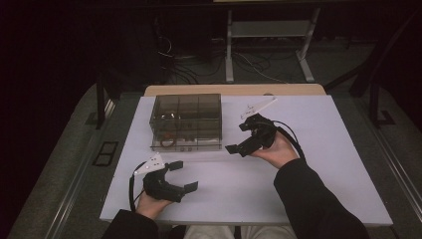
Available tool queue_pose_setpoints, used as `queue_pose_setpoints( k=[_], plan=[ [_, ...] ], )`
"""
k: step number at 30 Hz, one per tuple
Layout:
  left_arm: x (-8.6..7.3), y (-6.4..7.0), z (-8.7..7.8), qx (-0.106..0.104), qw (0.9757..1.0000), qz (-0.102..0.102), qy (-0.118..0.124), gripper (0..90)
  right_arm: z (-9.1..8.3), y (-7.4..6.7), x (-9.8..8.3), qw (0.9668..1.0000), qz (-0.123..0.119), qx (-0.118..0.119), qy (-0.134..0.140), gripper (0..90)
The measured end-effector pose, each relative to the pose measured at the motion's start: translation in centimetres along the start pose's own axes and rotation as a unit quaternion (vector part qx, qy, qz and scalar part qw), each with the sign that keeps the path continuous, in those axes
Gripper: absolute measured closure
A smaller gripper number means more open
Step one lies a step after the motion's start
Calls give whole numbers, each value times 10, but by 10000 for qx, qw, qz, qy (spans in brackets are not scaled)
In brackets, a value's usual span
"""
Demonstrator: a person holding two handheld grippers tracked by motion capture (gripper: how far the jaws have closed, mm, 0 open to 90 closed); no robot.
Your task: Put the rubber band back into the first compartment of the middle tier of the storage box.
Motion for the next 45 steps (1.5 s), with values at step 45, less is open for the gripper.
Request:
queue_pose_setpoints(
  k=[45],
  plan=[
    [-1, 0, 0, 37, 10000, -34, -38, 0, -111, 15, -137, 9886, 1012, -872, 687, 14]
  ],
)
Point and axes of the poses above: each handheld gripper's, and its own axes: z roughly forward along the jaws, x roughly out of its top, y roughly to its right, the point moved 6 cm from there along z, roughly forward along the jaws, and after that the axes turned 11 degrees about y, right-handed, at the moved point
